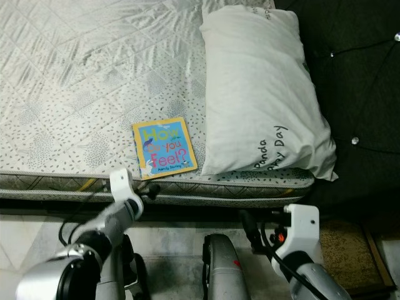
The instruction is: Clean up the room
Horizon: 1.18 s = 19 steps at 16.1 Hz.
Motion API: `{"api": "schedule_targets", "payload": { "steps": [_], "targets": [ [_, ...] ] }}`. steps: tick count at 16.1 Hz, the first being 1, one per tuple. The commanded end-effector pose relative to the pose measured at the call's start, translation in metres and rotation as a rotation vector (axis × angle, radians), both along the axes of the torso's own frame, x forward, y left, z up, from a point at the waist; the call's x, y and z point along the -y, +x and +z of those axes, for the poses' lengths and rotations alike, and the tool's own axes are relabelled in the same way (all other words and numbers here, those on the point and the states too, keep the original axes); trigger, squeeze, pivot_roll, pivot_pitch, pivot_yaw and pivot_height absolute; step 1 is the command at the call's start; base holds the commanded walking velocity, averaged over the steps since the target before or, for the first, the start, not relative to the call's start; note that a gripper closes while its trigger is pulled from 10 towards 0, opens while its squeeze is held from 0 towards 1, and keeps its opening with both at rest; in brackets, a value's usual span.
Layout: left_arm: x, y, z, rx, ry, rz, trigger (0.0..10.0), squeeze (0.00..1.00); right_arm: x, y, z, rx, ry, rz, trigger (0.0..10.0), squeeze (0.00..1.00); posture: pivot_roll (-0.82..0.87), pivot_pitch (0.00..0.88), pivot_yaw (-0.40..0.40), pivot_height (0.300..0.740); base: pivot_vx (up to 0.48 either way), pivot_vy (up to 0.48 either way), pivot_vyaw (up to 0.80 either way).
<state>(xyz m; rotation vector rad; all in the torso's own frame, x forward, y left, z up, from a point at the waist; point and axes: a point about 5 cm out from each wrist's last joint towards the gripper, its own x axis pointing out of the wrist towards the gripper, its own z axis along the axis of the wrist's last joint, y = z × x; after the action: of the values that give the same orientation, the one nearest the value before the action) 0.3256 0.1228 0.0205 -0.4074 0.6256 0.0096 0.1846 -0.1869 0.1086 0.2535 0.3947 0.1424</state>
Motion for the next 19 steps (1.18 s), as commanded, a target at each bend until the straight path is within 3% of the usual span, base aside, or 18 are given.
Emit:
{"api": "schedule_targets", "payload": {
  "steps": [1, 6, 10, 14, 16, 19],
  "targets": [
    [-0.005, -0.007, -0.008, -0.022, 0.007, 0.025, 10.0, 0.00, 0.002, -0.002, -0.008, -0.033, -0.004, -0.019, 10.0, 0.00, -0.31, 0.314, -0.068, 0.628, 0.000, 0.000, 0.00],
    [-0.015, -0.018, -0.016, -0.006, 0.005, 0.046, 10.0, 0.00, -0.011, 0.024, -0.015, 0.006, 0.016, -0.016, 10.0, 0.00, -0.25, 0.257, -0.043, 0.628, 0.000, 0.000, 0.00],
    [-0.021, -0.036, -0.003, 0.130, -0.001, 0.083, 10.0, 0.00, -0.018, 0.041, -0.021, 0.031, 0.012, -0.016, 10.0, 0.00, -0.20, 0.215, -0.026, 0.628, 0.000, 0.000, 0.00],
    [-0.021, -0.042, 0.002, 0.131, -0.001, 0.083, 10.0, 0.00, -0.019, 0.043, -0.023, 0.040, 0.010, -0.019, 10.0, 0.00, -0.20, 0.215, -0.026, 0.628, 0.000, 0.000, 0.00],
    [-0.016, -0.044, -0.009, 0.107, -0.003, 0.033, 10.0, 0.00, -0.020, 0.047, -0.025, 0.059, 0.011, -0.020, 10.0, 0.00, -0.20, 0.200, -0.017, 0.628, 0.000, 0.000, 0.00],
    [-0.010, -0.031, 0.000, 0.121, -0.002, -0.005, 10.0, 0.00, -0.017, 0.040, -0.023, 0.062, 0.003, -0.034, 10.0, 0.00, -0.23, 0.223, -0.011, 0.628, 0.000, 0.000, 0.00]
  ]
}}
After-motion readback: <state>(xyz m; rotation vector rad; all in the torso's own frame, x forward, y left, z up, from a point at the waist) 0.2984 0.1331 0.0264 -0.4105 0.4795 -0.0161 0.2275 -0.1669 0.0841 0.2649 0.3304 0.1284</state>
